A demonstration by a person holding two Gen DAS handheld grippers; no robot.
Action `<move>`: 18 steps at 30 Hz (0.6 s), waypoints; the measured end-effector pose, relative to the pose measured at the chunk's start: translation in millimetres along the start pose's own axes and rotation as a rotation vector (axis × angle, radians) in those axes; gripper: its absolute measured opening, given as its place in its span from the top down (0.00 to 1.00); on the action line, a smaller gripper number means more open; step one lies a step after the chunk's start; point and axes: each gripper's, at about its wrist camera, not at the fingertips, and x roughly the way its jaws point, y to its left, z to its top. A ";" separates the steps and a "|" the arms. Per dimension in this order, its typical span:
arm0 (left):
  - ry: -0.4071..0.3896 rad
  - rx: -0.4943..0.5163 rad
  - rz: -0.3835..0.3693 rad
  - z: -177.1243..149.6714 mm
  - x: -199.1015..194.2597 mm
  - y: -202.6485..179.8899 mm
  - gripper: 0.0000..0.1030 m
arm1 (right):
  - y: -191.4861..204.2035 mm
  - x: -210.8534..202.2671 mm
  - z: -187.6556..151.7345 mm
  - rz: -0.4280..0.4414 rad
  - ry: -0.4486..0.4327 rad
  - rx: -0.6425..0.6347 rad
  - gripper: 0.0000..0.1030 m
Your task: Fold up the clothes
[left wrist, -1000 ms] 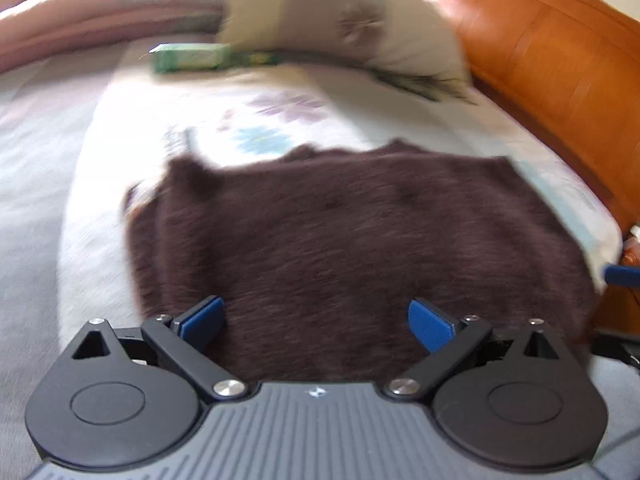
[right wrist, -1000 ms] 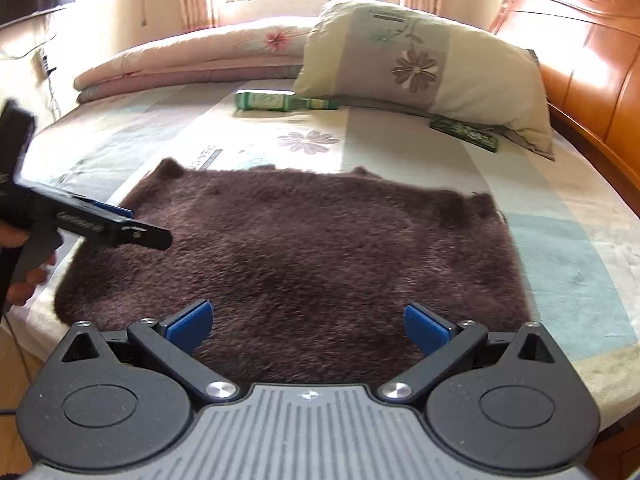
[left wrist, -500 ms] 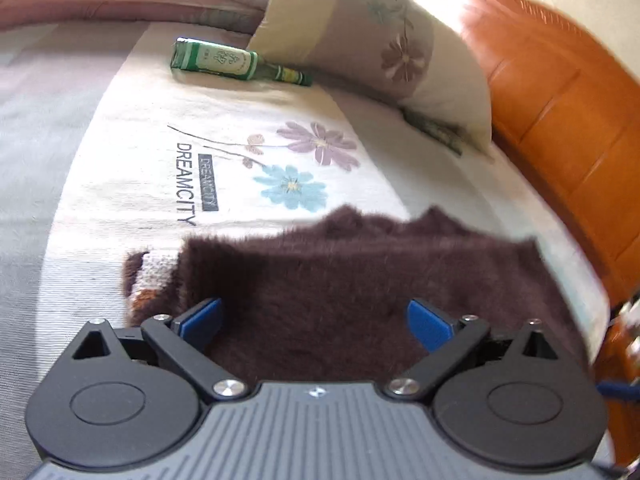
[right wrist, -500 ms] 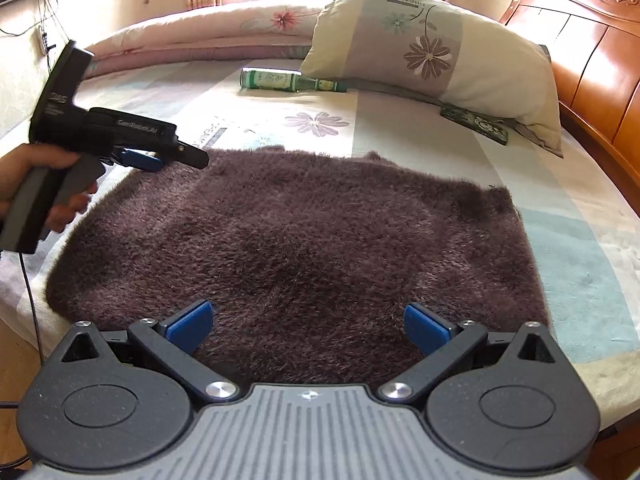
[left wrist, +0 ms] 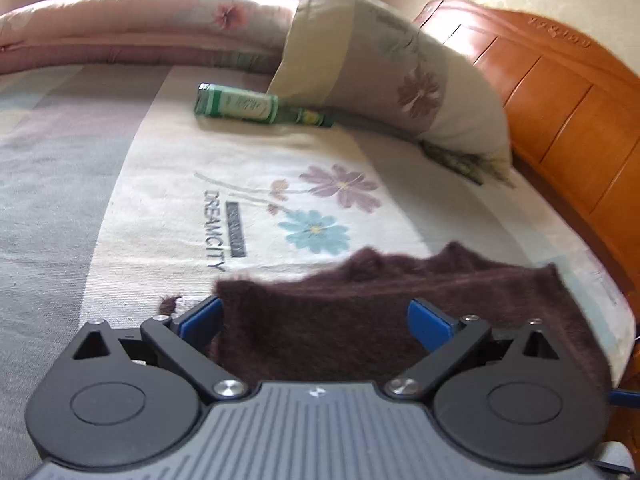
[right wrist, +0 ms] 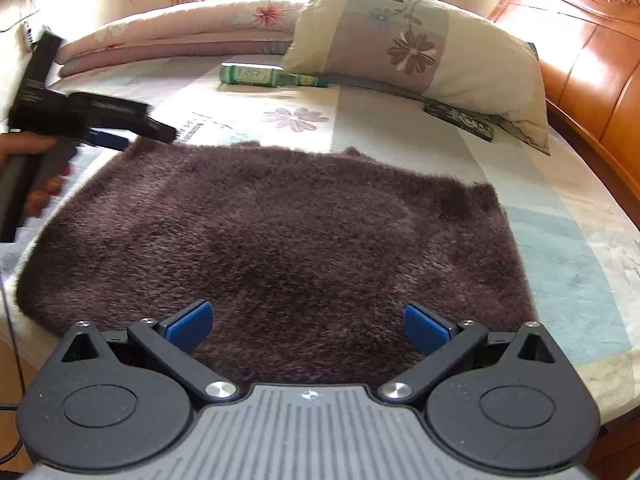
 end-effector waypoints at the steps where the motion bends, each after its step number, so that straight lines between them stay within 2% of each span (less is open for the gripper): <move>1: -0.009 0.014 -0.028 -3.0 -8.3 -6.0 0.04 | -2.2 2.2 -0.2 0.001 0.003 0.011 0.00; 4: 0.028 0.041 -0.115 -19.6 -15.8 -21.0 0.03 | -7.5 9.5 0.6 0.026 0.001 0.035 0.00; 6: 0.059 0.047 -0.110 -36.7 -8.7 -24.6 0.03 | -10.8 15.5 3.5 0.066 -0.031 0.024 0.00; 8: 0.103 0.030 -0.058 -52.6 1.9 -21.7 0.04 | -17.0 22.6 7.6 0.079 -0.070 0.024 0.00; 11: 0.059 0.063 -0.059 -63.1 -3.7 -20.4 0.04 | -27.9 31.9 9.7 0.038 -0.064 0.011 0.00; 13: 0.049 0.065 -0.055 -64.1 -7.3 -19.8 0.04 | -42.7 38.9 4.0 0.001 -0.027 0.025 0.00; 15: 0.049 0.041 -0.055 -60.8 -9.3 -17.4 0.04 | -65.1 41.3 -4.0 -0.048 -0.003 0.110 0.00; 18: 0.058 -0.011 -0.056 -54.2 -11.4 -16.8 0.04 | -89.4 29.6 -8.5 -0.037 -0.035 0.285 0.00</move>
